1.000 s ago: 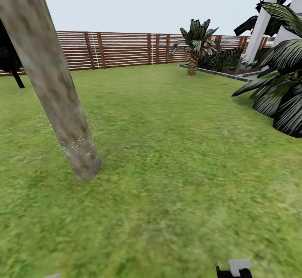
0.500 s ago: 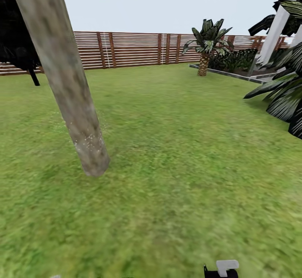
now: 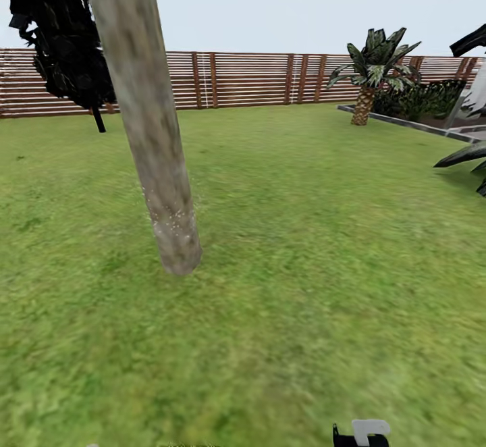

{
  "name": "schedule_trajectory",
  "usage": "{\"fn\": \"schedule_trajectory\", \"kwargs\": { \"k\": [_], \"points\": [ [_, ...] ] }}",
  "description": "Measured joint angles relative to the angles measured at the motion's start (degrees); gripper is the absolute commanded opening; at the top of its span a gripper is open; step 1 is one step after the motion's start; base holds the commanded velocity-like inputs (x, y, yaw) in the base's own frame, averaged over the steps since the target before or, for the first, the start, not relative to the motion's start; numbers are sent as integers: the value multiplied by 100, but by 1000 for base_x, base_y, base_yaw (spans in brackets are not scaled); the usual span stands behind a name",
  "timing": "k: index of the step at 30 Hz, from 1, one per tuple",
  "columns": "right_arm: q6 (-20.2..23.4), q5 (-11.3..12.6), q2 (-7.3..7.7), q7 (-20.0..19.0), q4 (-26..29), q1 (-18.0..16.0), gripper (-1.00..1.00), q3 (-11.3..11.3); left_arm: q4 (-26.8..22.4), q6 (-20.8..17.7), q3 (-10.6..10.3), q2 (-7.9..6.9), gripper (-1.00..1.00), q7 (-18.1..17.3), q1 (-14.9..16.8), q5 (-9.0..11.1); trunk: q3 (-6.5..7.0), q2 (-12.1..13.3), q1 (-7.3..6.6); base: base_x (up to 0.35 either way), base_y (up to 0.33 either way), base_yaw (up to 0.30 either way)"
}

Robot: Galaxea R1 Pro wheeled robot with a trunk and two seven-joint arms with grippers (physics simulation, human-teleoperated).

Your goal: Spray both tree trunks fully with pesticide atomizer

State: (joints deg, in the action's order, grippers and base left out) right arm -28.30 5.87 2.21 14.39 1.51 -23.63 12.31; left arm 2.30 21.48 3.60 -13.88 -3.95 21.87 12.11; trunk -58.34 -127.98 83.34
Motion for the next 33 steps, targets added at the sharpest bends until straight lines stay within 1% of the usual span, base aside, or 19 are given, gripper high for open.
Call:
{"fn": "schedule_trajectory", "kwargs": {
  "k": [3,8,15,17,22,25,29,33],
  "points": [
    [7,-2,-9,10,0,0,100,1,1,0,0,-4,-100,4,0,5,0,0,0,0,0,279],
    [9,-2,-68,12,0,0,100,1,0,7,-4,-3,-100,5,-1,9,0,0,0,-28,0,279],
    [9,3,-72,12,0,0,100,1,1,9,1,-3,-100,5,-13,4,0,0,3,-302,0,279],
    [2,4,-72,12,0,0,100,0,-13,10,2,-8,-100,5,-65,21,0,0,4,-336,0,279],
    [1,-4,-72,12,0,0,100,1,-15,10,0,-9,-100,5,-69,24,20,0,3,-336,-3,251],
    [5,-5,-72,14,-1,0,100,2,-19,10,0,-8,-100,5,-69,24,37,0,3,-306,-125,223],
    [4,-5,-72,14,-1,0,100,2,-29,10,2,-8,-100,5,-69,30,61,0,1,-141,-182,219],
    [8,-4,-72,13,0,0,100,1,-31,5,15,-32,-100,12,-69,46,86,0,0,-16,-26,219]
  ]
}}
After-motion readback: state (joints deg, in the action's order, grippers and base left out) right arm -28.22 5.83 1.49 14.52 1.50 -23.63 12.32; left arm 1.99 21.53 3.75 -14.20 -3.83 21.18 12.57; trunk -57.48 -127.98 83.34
